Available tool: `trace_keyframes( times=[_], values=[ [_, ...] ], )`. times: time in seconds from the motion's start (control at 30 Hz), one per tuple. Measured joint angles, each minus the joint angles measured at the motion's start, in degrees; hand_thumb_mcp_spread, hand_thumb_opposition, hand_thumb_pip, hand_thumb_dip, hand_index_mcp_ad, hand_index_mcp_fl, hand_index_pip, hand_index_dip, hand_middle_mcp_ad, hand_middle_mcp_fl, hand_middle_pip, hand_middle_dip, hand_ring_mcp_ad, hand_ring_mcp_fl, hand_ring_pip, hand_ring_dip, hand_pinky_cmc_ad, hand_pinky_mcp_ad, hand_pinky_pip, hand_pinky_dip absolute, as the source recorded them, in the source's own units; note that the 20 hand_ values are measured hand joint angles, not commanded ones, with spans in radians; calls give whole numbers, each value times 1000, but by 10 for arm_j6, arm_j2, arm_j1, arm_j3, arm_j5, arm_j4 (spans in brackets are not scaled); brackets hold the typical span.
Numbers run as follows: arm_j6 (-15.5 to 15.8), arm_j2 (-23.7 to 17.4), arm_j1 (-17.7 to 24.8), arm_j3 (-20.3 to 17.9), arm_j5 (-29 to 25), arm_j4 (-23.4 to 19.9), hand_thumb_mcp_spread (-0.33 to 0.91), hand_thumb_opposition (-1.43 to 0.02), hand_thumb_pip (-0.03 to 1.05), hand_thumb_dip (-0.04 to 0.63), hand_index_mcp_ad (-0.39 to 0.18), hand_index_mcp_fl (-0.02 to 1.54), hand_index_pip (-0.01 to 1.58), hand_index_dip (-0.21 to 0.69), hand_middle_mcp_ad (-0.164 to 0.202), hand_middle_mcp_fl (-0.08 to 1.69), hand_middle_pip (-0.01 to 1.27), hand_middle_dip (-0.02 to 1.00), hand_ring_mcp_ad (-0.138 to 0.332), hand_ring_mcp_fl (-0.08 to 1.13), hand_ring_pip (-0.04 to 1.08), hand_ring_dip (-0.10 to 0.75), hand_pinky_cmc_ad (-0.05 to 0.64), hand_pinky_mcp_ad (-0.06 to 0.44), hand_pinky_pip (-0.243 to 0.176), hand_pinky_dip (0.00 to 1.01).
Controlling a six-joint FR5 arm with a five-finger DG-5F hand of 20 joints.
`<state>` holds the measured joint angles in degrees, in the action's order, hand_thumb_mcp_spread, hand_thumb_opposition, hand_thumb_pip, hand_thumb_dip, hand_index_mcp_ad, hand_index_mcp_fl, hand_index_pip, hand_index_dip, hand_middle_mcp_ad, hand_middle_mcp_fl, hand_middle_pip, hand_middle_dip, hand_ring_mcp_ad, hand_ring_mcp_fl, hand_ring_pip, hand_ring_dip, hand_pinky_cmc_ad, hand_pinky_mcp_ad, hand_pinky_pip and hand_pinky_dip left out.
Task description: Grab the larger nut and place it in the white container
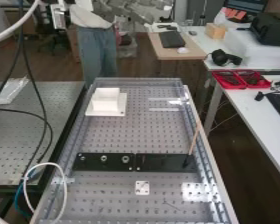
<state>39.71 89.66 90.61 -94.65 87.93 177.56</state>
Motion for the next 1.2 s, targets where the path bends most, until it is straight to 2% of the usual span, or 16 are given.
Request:
trace_keyframes(
  times=[0.23, 0.43, 0.6, 0.8, 1.07, 1.2],
  values=[
    [-7, -8, 4, -21, -22, -6, 150, -744, 541, 47, -58, 10, 82, -75, 58, 5, 138, 202, 138, 0, 99, 96, 346, 314, -91, 410],
    [-12, -16, 6, -55, -53, -23, 173, -759, 562, 79, -58, 9, 124, -87, 54, 5, 138, 202, 140, 0, 101, 96, 346, 314, -91, 429],
    [-16, -24, 12, -89, -88, -44, 199, -759, 562, 94, -86, 9, 243, -105, 54, 2, 138, 206, 141, 0, 96, 96, 346, 314, -91, 429],
    [-14, -37, 29, -127, -144, -62, 201, -759, 621, 110, -98, 9, 370, -103, 56, 2, 138, 206, 145, 2, 96, 96, 346, 312, -91, 443],
    [-37, -56, 61, -181, -240, -88, 213, -775, 625, 126, -106, 5, 653, -75, 59, 2, 136, 202, 145, -2, 94, 96, 346, 314, -91, 459],
    [-46, -61, 73, -201, -269, -106, 232, -775, 632, 126, -106, 7, 787, -44, 56, 2, 138, 206, 143, -2, 89, 103, 346, 314, -91, 475]
  ],
)
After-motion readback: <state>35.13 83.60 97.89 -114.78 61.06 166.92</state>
